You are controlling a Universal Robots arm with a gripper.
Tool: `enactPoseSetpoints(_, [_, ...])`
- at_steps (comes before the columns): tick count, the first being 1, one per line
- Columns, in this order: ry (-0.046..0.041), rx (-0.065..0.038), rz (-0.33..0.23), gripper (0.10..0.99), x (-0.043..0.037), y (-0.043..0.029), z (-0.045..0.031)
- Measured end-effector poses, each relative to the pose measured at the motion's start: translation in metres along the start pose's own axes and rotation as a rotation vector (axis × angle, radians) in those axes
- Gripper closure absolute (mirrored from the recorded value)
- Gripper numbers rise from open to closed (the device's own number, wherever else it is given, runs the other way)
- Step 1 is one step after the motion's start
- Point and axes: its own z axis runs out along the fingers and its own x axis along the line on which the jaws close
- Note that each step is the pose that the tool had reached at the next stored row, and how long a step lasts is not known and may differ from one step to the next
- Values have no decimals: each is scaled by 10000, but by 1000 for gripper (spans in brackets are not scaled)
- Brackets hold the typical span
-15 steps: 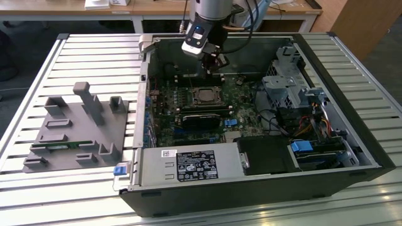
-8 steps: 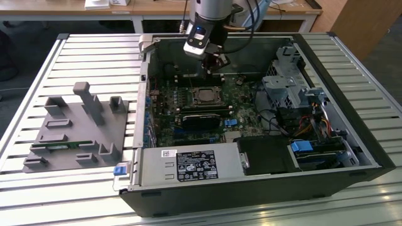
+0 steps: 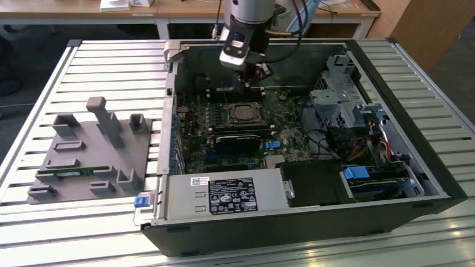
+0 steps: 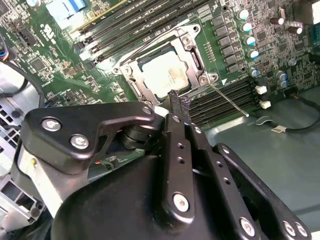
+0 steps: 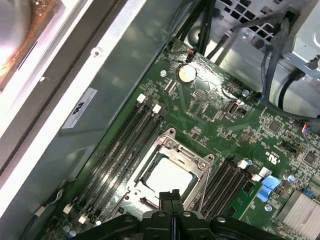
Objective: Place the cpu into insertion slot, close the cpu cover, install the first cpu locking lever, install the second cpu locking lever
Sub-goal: 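Install the first cpu locking lever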
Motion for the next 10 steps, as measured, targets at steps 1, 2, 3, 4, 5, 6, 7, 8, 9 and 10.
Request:
enactPoseSetpoints(1, [1, -1, -70, 965, 0, 0, 0])
enactPoseSetpoints(2, [2, -2, -138, 965, 0, 0, 0])
enactPoseSetpoints(3, [3, -3, -203, 965, 0, 0, 0])
enactPoseSetpoints(4, [3, -4, -277, 965, 0, 0, 0])
enactPoseSetpoints(5, [4, -4, -355, 965, 1, -2, 0])
enactPoseSetpoints(6, [5, -5, -437, 965, 2, -3, 0])
enactPoseSetpoints(7, [6, -6, -521, 965, 3, -5, 0])
enactPoseSetpoints(8, [6, -7, -595, 965, 5, -8, 0])
enactPoseSetpoints(9, [7, -7, -649, 965, 7, -11, 0])
enactPoseSetpoints(10, [8, -9, -711, 965, 9, -15, 0])
